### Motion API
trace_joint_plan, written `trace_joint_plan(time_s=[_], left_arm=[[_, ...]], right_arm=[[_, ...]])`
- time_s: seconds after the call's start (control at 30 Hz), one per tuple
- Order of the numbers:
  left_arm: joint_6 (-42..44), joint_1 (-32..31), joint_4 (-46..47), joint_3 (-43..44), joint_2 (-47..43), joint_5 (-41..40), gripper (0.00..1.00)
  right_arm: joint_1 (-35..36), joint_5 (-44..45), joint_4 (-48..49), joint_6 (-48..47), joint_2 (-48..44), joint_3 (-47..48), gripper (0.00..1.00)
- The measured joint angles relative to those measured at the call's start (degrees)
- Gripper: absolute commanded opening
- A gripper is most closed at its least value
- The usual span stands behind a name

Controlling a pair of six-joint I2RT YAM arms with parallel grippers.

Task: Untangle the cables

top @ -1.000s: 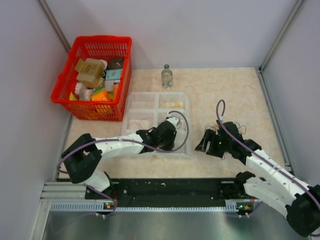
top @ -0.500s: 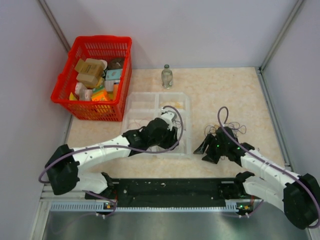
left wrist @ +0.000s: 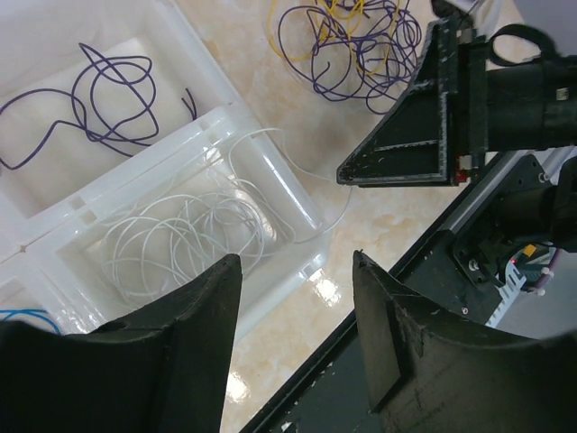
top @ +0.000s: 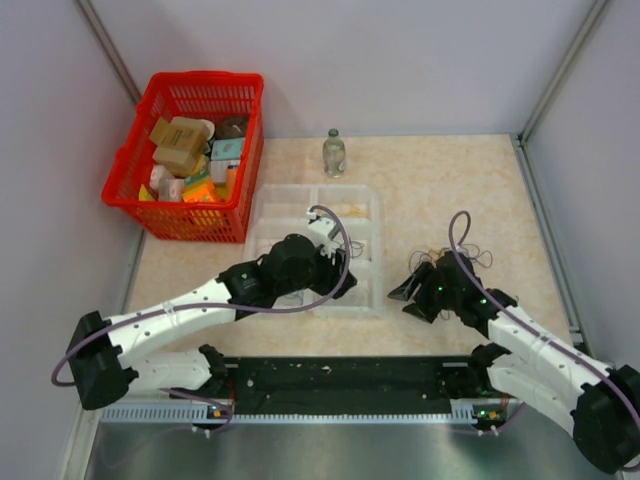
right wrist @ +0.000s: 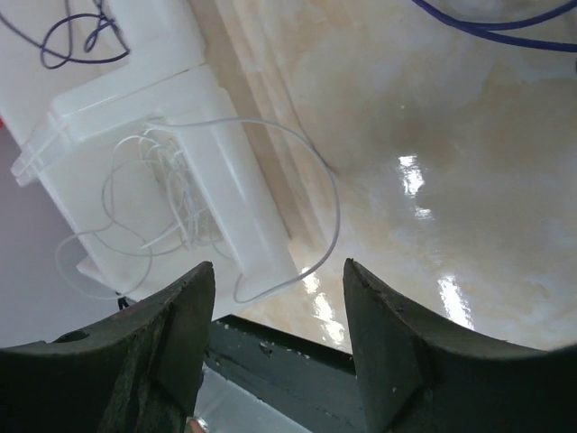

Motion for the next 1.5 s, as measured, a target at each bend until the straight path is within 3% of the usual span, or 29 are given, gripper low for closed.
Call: trace_joint_plan(time_s=[0.17,0.3,0.47,0.87,1.07,1.37,1.5], left_arm=[[-0.07,0.0,-0.96,-1.92,-5.95,-2.95,0.57],[-0.59,0.0,-1.9,-4.85,-9.94,-4.96,0.57],[-1.64,0.0,-2.8,-7.93,-11.72,-5.46,0.56],[-1.97,0.0,-3.67,-8.57,-12.33,-6.29,0.56],[-1.99,0.0,-3.61,-8.57,-12.96,-7.1,0.56],[-3.04,0.0,-3.45,-8.57,-12.98,-6.62,0.57],[-3.13,0.0,-3.39,-8.57,-12.98,-6.34,0.57]], right_arm=[[0.0,-0.63,-0.02,2.91,5.49,-0.02,0.54],[0.0,-0.94,0.9,4.17,6.82,-0.28,0.25],[0.0,-1.4,3.65,4.04,8.87,-0.22,0.0],[4.83,-5.25,4.2,-7.93,12.87,11.98,0.0],[6.95,-6.29,4.35,-12.85,21.9,17.64,0.0],[9.53,-0.46,1.51,-20.48,35.1,23.65,0.0],[12.02,2.47,1.51,-22.18,37.73,25.57,0.07]])
